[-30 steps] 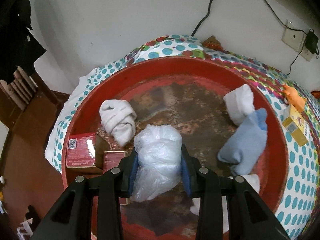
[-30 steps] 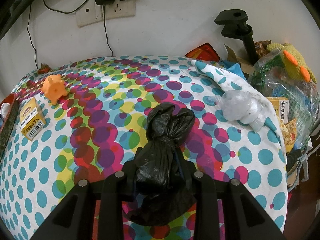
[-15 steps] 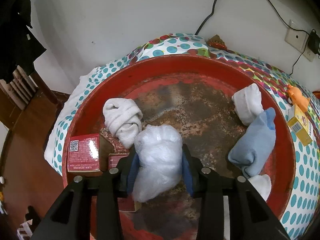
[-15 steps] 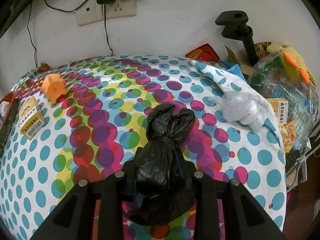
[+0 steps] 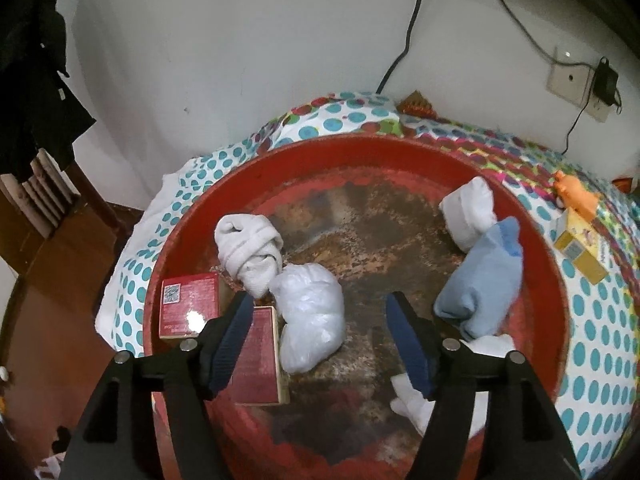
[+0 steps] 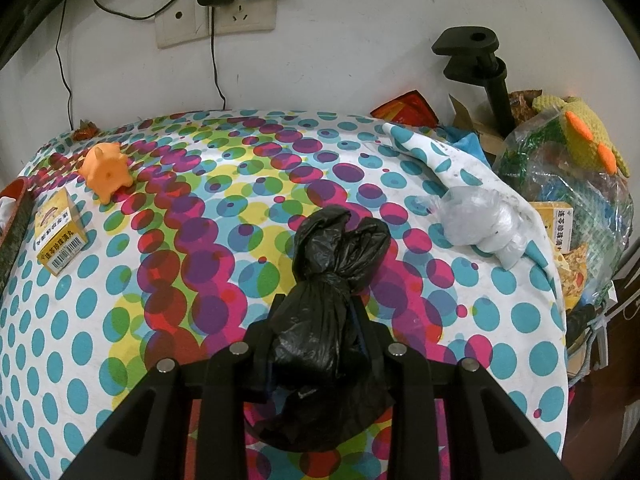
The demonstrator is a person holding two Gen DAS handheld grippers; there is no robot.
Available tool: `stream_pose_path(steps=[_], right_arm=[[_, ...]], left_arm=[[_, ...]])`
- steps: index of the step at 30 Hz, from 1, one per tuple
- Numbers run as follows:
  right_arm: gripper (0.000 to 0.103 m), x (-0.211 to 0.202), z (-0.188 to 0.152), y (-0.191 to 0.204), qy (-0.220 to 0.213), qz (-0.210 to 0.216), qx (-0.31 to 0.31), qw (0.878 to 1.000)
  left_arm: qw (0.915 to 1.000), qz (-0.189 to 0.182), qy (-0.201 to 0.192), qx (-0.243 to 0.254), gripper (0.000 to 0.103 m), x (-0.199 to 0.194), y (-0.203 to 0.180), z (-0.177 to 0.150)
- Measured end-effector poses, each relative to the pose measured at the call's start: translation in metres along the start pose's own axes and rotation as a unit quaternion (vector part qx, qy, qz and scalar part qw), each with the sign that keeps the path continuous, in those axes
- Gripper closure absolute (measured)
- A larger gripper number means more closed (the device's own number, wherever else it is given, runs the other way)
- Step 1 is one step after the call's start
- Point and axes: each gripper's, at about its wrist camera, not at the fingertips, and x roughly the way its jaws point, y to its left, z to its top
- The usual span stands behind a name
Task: Organize objects
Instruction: 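Lower the white plastic bag into the red tray and open the left tool, then carry the black plastic bag over the red tray with the right tool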
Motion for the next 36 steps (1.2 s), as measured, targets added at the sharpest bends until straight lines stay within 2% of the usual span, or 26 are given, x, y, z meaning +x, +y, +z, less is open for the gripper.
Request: stream_pose_path(steps=[3,10,13,21,28,36], right_arm=[[0.072,0.0,0.0,0.0,0.0,-0.003,-0.003,1.0],[0.072,0.0,0.001,0.003,0.0,-0.006,-0.005,1.0],[0.072,0.0,0.001,0.003,0.0,-0.009,-0.008,1.0],[0.074,0.001,0.002,0.001,-0.002,-0.029,-0.023,0.999],[0.074,-0.004,0.003,0.001,-0.001,-0.056,-0.015,0.998],[0.074,-0.021,0.007,0.015,-0.012,-0.038,-0.007,0.999]], left_arm=[[0.9999,-0.003,-0.005,-0.009,0.032,-0.007,0.003,-0.003],[0.9983,0.045,-0.015,-0.032,0.024,-0.024,0.009,-0.022],[0.9976,0.052,-0.025,-0.038,0.018,-0.032,0.012,-0.033],[0.9956,0.08,-0.045,-0.022,0.011,-0.041,0.02,-0.049],[0.996,0.055,-0.052,-0.048,0.008,-0.045,0.039,-0.048],[0.9965,0.042,-0.039,-0.061,0.008,-0.038,0.045,-0.049]])
